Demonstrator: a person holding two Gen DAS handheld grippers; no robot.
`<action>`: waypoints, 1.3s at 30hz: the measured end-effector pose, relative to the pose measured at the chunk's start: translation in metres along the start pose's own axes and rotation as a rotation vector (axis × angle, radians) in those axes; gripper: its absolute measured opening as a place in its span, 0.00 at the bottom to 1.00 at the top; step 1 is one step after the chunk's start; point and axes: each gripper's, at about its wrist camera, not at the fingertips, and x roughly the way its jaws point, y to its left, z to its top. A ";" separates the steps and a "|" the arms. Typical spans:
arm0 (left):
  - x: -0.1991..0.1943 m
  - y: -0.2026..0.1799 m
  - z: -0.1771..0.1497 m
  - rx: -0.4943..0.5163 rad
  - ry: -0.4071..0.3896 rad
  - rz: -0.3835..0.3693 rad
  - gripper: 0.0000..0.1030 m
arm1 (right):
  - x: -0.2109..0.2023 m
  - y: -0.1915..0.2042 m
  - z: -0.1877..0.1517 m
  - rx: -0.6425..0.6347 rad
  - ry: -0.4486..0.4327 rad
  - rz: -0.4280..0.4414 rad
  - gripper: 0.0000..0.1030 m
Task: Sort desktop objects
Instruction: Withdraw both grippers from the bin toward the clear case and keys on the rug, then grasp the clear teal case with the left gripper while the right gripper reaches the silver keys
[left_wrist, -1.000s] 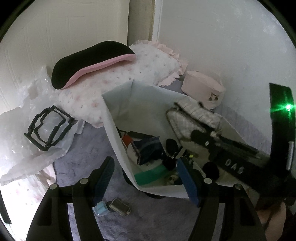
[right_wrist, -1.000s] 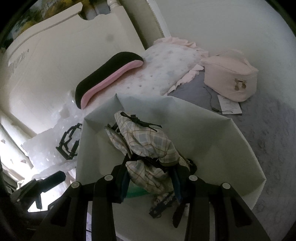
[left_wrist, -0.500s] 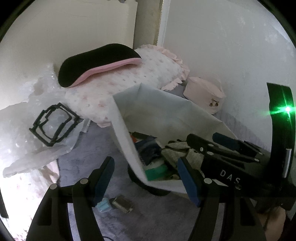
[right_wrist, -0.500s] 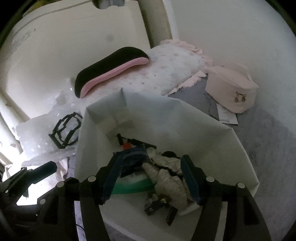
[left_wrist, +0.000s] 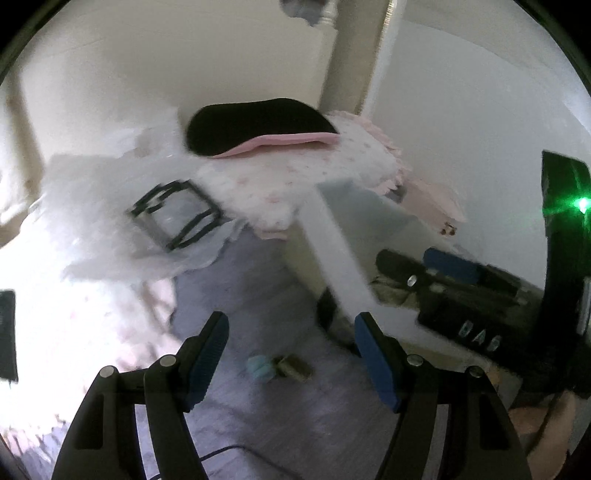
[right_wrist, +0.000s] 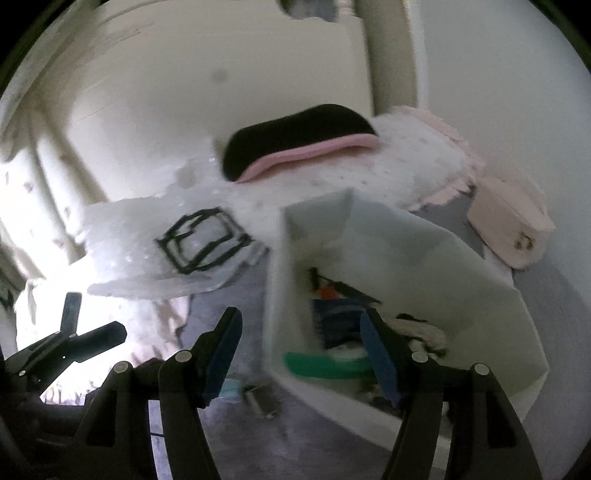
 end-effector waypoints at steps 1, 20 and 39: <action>-0.004 0.009 -0.007 -0.016 -0.004 0.010 0.66 | -0.001 0.008 -0.002 -0.014 -0.003 0.015 0.65; 0.038 0.065 -0.079 -0.116 0.071 -0.028 0.66 | 0.033 0.074 -0.061 -0.098 0.171 0.213 0.61; 0.134 0.035 -0.087 -0.021 0.191 -0.076 0.66 | 0.079 0.012 -0.097 -0.078 0.266 0.174 0.43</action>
